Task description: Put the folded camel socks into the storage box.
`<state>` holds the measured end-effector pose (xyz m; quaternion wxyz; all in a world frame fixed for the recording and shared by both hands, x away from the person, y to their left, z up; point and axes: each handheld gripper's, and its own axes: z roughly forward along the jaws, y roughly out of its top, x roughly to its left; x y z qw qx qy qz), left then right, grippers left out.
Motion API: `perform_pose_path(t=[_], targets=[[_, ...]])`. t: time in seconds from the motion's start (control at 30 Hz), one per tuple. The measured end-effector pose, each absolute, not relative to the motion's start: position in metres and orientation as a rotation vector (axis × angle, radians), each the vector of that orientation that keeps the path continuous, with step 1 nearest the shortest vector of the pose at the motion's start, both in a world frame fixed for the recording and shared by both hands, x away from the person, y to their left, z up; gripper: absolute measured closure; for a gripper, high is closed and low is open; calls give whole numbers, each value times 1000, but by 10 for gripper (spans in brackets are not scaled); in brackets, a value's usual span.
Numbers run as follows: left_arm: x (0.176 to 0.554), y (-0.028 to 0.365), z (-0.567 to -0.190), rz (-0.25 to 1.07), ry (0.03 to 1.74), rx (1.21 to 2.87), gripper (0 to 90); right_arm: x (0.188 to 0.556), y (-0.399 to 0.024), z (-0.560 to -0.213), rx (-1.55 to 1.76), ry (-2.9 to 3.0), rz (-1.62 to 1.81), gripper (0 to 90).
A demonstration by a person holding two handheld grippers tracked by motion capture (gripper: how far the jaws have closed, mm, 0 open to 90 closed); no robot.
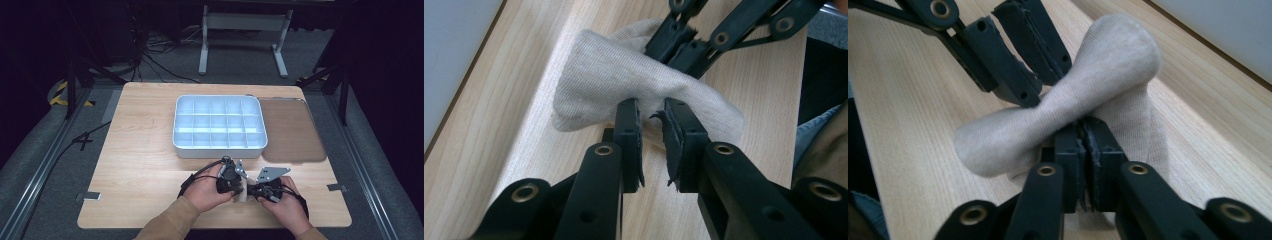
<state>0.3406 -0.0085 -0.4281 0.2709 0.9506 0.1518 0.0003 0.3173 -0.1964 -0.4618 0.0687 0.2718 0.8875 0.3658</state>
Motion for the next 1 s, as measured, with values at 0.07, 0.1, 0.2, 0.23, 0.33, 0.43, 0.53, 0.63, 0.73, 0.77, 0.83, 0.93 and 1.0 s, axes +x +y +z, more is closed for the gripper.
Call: perform_pose_path(t=[0.07, 0.1, 0.2, 0.23, 0.33, 0.43, 0.53, 0.63, 0.73, 0.77, 0.83, 0.93, 1.0], targets=[[340, -8, -428, 10, 417, 2554, 770, 317, -203, -455, 816, 2670, 1105, 822], [341, -8, -427, 12, 419, 2559, 768, 316, -206, -452, 822, 2665, 1113, 819], [340, -8, -428, 8, 423, 2559, 766, 316, -223, -438, 869, 2636, 1135, 809], [340, -8, -428, 8, 423, 2559, 765, 316, -223, -438, 869, 2636, 1135, 809], [341, -9, -428, 11, 423, 2565, 760, 318, -243, -435, 957, 2641, 1032, 803], [340, -9, -428, 11, 423, 2565, 761, 319, -247, -442, 993, 2658, 975, 813], [340, -10, -427, 13, 416, 2563, 761, 319, -243, -449, 982, 2696, 930, 823], [340, -10, -427, 17, 411, 2563, 761, 318, -236, -451, 960, 2704, 931, 826], [339, -11, -426, 35, 399, 2559, 766, 318, -231, -453, 937, 2708, 926, 830], [339, -11, -426, 41, 398, 2557, 769, 318, -229, -454, 929, 2707, 925, 830], [339, -11, -425, 49, 399, 2547, 775, 318, -225, -455, 919, 2708, 932, 829], [339, -11, -425, 51, 400, 2548, 776, 317, -220, -456, 902, 2710, 939, 830], [338, -13, -426, 48, 390, 2550, 775, 317, -217, -457, 894, 2713, 940, 832]])
